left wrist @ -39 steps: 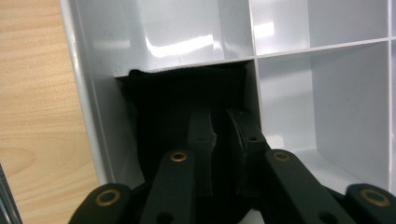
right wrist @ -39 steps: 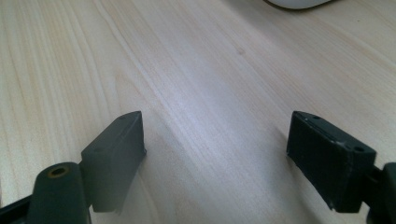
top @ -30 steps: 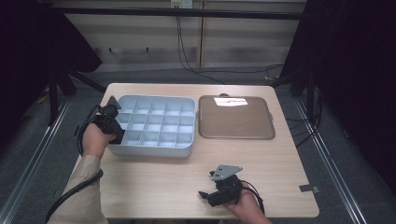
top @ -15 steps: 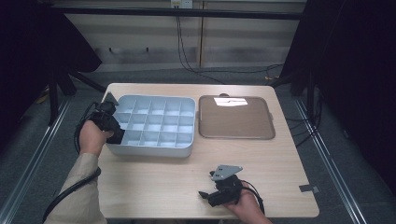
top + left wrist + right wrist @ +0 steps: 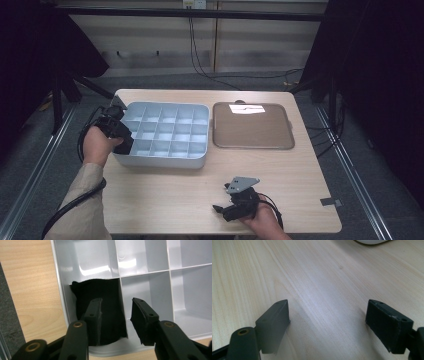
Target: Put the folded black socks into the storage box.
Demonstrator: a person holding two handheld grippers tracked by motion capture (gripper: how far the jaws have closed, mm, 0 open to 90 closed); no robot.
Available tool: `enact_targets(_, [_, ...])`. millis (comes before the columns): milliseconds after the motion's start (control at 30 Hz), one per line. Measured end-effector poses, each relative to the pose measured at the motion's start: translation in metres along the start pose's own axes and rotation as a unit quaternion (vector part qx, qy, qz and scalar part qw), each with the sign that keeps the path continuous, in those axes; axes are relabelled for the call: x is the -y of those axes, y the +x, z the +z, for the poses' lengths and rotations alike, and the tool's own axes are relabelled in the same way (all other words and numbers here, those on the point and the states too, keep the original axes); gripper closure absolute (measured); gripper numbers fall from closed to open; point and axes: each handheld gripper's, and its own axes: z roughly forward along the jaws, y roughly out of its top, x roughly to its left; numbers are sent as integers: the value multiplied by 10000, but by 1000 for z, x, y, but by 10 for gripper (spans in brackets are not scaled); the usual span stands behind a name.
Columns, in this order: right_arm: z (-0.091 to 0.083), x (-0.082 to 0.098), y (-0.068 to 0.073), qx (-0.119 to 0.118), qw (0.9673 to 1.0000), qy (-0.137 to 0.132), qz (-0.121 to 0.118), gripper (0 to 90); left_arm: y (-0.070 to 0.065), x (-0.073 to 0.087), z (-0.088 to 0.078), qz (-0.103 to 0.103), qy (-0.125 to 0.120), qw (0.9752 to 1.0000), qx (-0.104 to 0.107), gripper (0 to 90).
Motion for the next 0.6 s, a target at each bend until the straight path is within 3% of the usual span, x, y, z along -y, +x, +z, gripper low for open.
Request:
enact_targets(200, [0, 0, 0, 0, 10000, 0, -2, 188, -3, 0, -4, 22, -51, 10000, -31, 513])
enact_targets(600, [0, 0, 0, -2, 10000, -1, -2, 188, -12, 1, -11, 133, -107, 9998, 69, 467])
